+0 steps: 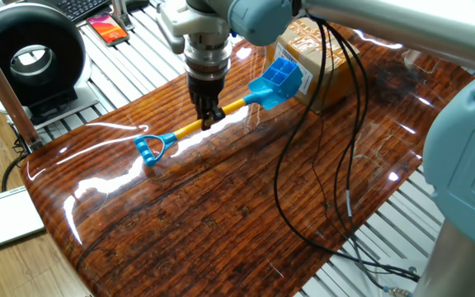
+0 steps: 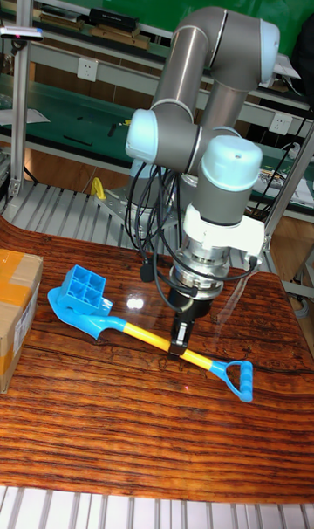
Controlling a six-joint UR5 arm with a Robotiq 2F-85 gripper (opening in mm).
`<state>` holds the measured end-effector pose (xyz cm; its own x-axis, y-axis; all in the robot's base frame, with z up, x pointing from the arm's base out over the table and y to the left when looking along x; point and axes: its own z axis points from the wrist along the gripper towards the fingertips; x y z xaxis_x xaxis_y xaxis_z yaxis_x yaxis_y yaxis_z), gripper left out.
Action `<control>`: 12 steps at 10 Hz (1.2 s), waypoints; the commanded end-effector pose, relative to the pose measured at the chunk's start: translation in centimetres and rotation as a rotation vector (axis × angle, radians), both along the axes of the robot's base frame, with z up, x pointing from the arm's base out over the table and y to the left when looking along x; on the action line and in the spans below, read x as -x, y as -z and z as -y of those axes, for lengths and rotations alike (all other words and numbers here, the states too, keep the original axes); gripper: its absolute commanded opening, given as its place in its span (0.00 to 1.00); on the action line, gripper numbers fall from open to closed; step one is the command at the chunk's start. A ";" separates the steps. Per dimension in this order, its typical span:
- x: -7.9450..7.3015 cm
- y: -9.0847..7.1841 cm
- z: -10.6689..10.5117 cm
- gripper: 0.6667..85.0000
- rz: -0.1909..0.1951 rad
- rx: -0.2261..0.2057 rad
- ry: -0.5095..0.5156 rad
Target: Use a shovel to scoop up an object
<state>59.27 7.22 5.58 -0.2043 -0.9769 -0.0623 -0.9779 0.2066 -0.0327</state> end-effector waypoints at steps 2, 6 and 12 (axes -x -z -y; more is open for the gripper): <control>-0.5 -0.1 1.0 0.01 0.019 0.012 -0.026; -0.4 -0.1 1.0 0.01 0.015 0.009 -0.013; -0.4 -0.1 1.0 0.01 0.015 0.011 -0.008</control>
